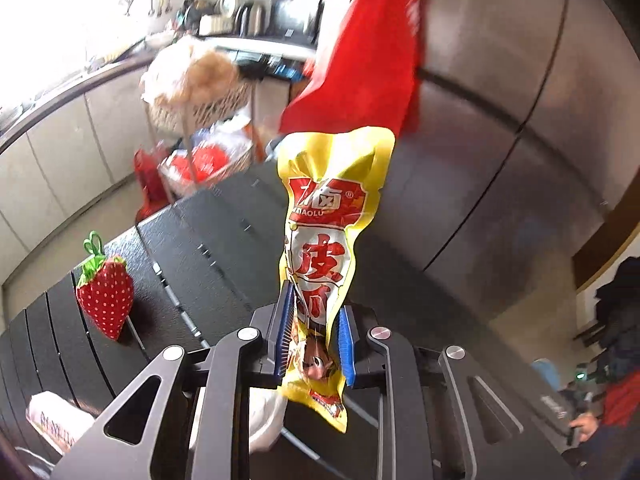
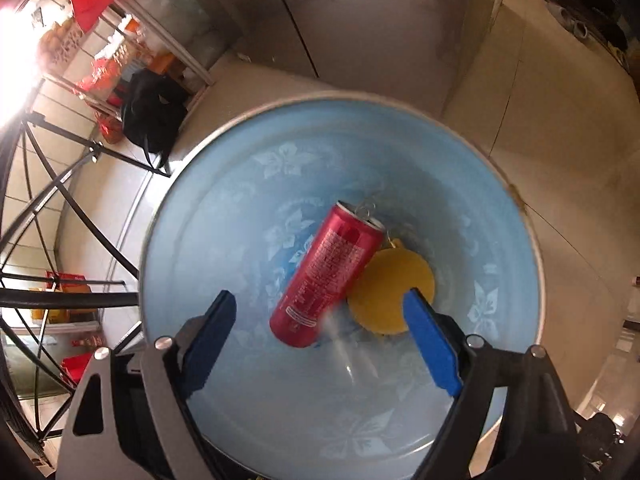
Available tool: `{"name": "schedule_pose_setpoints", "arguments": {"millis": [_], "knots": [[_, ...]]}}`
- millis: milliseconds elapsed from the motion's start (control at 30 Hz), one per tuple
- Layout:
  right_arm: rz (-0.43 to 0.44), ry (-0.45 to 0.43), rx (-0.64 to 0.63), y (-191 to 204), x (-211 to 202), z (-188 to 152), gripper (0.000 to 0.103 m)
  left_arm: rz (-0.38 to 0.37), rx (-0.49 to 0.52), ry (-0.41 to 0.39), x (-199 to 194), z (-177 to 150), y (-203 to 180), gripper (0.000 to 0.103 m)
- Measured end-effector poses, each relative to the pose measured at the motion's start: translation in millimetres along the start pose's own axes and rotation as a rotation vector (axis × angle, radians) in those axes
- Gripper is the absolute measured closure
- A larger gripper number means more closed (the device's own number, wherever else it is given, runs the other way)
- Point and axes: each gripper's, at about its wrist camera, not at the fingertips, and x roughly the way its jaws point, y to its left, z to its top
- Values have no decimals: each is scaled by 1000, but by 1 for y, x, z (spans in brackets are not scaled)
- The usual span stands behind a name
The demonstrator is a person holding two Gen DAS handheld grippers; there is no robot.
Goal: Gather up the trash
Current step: 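Drop the cup into the bin with the right tool while the left tool grasps the yellow snack packet, then carry the yellow snack packet to the bin and open the left tool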
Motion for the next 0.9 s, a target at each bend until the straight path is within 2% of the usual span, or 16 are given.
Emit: {"name": "schedule_pose_setpoints", "arguments": {"millis": [200,333,500,600,700,800,900], "knots": [[71,-112,8,-8,-34,-2,17,-109,74,-94,-52,-3,-67,84],[128,-175,-15,-8,-57,-2,17,-210,74,-144,-83,-16,-117,84],[181,-240,-38,-13,-85,-12,17,-384,102,-130,-98,-52,-201,84],[197,-277,-25,-28,-103,-22,17,-481,150,-76,-82,-90,-276,84],[195,-312,-9,-53,-123,-31,17,-592,193,28,-37,-145,-368,84],[185,-339,4,-79,-140,-42,17,-622,225,136,16,-194,-444,84],[165,-366,15,-100,-155,-50,17,-626,219,255,73,-235,-493,84]]}}
